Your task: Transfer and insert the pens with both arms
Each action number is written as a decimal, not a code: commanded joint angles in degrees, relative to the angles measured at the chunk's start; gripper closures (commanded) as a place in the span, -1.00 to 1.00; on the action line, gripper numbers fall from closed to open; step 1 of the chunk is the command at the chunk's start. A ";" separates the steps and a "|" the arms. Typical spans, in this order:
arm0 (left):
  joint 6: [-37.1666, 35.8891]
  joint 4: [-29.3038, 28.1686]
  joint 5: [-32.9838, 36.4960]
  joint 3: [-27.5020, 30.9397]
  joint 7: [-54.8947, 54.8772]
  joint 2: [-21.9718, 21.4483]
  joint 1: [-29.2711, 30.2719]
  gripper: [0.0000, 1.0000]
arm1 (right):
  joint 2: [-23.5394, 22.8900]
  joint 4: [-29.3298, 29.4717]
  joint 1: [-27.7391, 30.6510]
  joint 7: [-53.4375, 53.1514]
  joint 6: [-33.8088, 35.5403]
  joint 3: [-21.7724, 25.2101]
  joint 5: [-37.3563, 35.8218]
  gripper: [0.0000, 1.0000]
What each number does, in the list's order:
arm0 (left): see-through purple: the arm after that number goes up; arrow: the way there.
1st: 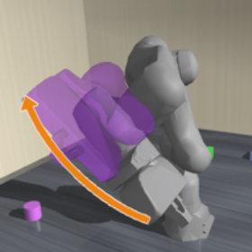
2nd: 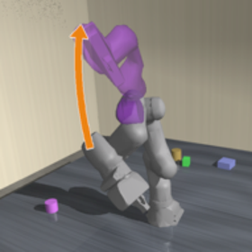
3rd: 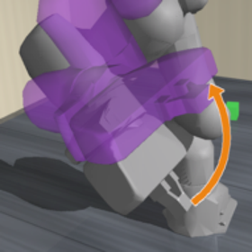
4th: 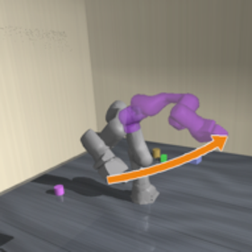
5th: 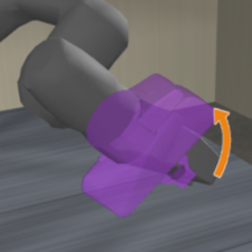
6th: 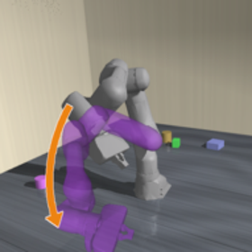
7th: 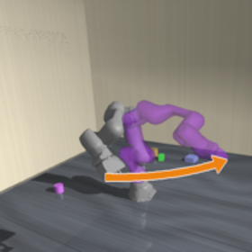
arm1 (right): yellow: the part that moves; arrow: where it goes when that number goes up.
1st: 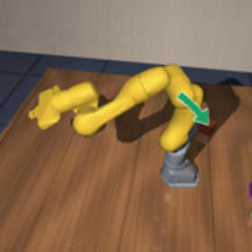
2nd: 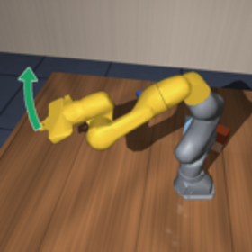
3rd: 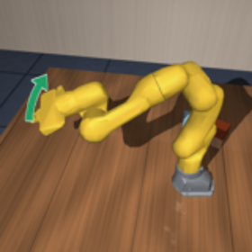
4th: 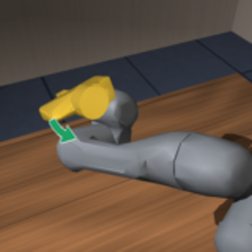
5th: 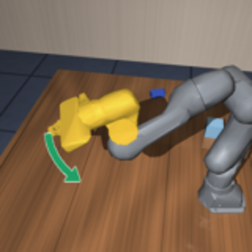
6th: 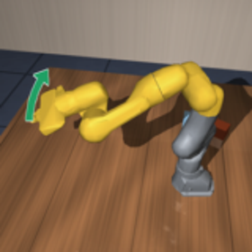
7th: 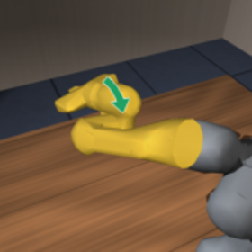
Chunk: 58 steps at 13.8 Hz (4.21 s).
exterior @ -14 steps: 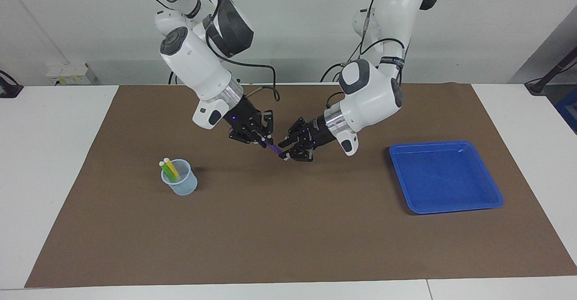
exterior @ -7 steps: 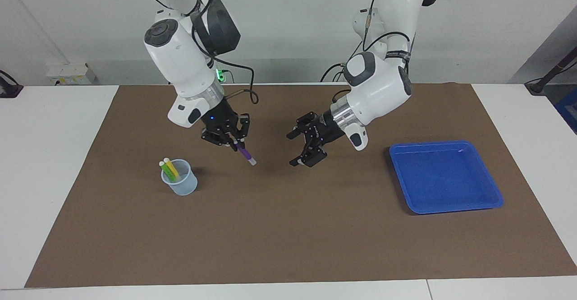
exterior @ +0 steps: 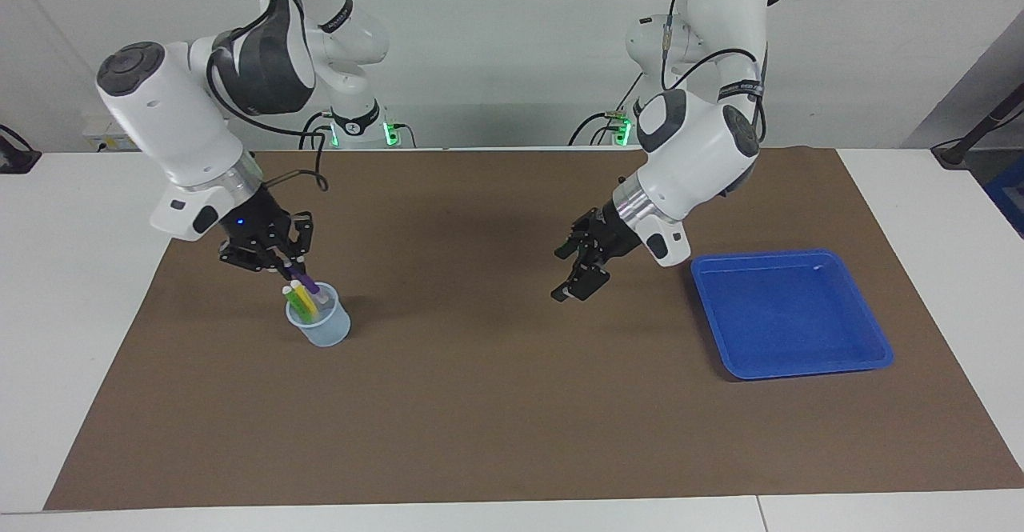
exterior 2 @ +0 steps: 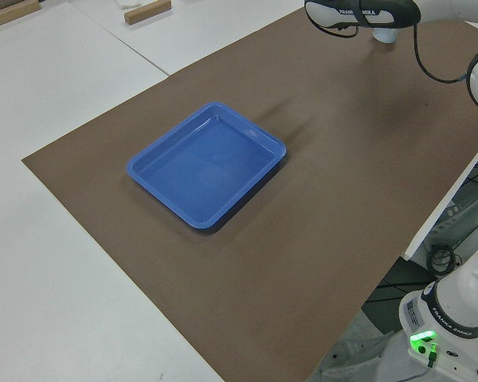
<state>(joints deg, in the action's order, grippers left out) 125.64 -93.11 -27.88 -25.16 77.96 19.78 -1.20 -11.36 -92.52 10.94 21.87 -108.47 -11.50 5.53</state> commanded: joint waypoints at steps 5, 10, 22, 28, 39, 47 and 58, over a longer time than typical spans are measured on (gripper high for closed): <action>-4.17 -5.60 16.50 0.20 -26.35 -4.14 6.91 -1.00 | 1.60 -8.81 1.28 1.42 -6.67 -0.80 -1.92 1.00; -5.22 -5.24 25.13 0.64 -42.15 -4.22 8.67 -1.00 | 2.39 -14.52 1.36 0.46 -10.96 -0.72 -1.92 0.64; -21.72 3.19 40.80 0.73 -66.26 -6.41 13.33 -1.00 | 9.41 -11.63 1.28 -7.36 0.34 -0.72 -1.92 -1.00; -26.57 2.49 40.36 0.99 -67.85 -10.72 13.94 -1.00 | 18.20 -11.63 1.71 -8.86 10.63 -0.54 -1.92 -1.00; -31.24 1.00 28.67 17.60 -69.87 -16.97 3.93 -1.00 | 22.17 -11.63 2.16 -8.86 14.60 -0.54 -1.83 -1.00; -30.63 1.00 28.67 17.69 -69.61 -17.23 4.54 -1.00 | 22.25 -11.72 2.16 -9.04 15.21 -0.45 -1.48 -1.00; -30.63 1.00 28.67 17.60 -69.61 -17.23 4.45 -1.00 | 22.52 -12.16 0.93 -9.04 14.60 -0.45 -1.22 -1.00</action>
<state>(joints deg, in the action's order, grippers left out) 94.59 -90.26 1.55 -7.95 8.19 4.31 3.34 10.25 -103.70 12.06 13.92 -93.90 -11.54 5.09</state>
